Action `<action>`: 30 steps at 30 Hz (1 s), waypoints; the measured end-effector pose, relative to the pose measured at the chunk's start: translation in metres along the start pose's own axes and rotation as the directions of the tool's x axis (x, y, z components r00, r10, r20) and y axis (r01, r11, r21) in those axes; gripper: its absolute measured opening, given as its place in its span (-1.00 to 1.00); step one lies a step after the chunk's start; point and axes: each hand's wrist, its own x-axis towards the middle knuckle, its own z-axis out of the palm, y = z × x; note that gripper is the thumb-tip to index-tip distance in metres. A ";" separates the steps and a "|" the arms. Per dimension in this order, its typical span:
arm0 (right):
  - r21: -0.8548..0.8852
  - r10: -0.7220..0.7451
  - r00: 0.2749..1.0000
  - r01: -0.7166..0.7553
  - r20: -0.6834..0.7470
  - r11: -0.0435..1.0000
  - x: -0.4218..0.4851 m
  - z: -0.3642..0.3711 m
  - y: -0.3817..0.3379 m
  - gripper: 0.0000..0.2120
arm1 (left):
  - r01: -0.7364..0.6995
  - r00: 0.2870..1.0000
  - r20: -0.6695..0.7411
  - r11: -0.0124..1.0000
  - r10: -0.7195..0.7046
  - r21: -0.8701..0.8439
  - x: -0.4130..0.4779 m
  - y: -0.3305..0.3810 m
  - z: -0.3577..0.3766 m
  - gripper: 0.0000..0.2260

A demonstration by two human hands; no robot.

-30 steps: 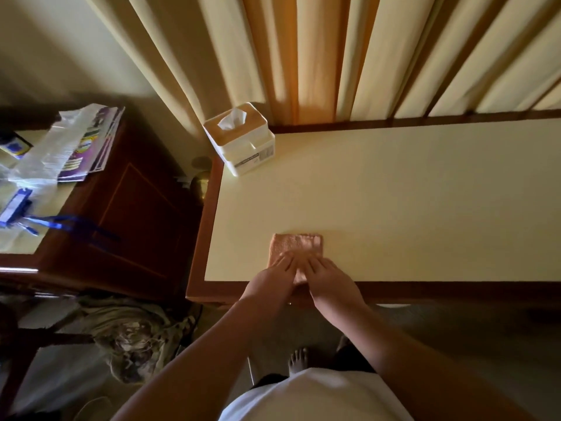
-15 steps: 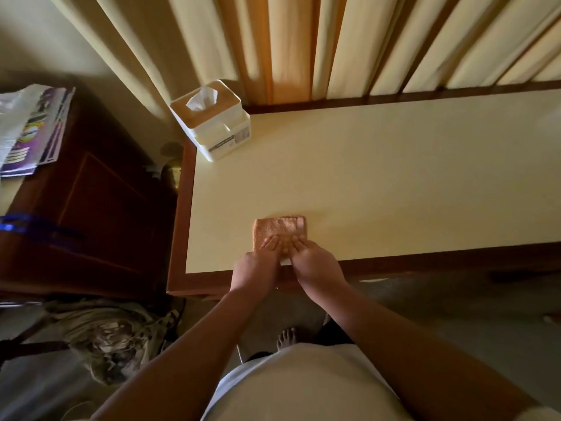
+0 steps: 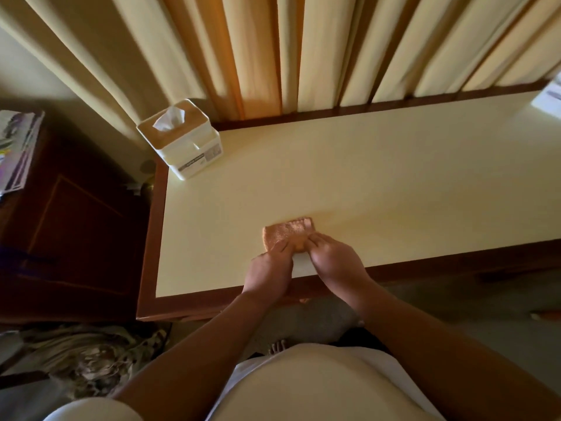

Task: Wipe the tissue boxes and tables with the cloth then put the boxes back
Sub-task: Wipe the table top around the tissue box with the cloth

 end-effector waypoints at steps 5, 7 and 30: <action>-0.061 -0.046 0.999 0.047 0.012 0.997 -0.007 -0.011 0.062 -0.61 | -0.020 1.000 -0.012 1.000 0.020 0.006 0.037 0.049 0.014 -0.53; -0.082 -0.066 0.998 0.068 0.024 0.994 -0.016 -0.016 0.091 -0.57 | -0.034 0.999 -0.020 0.999 0.034 -0.002 0.051 0.069 0.026 -0.46; 0.043 0.125 0.979 -0.133 0.159 0.990 -0.104 -0.023 0.307 -0.31 | -0.047 0.996 0.068 0.997 0.052 -0.068 0.162 0.262 0.114 -0.46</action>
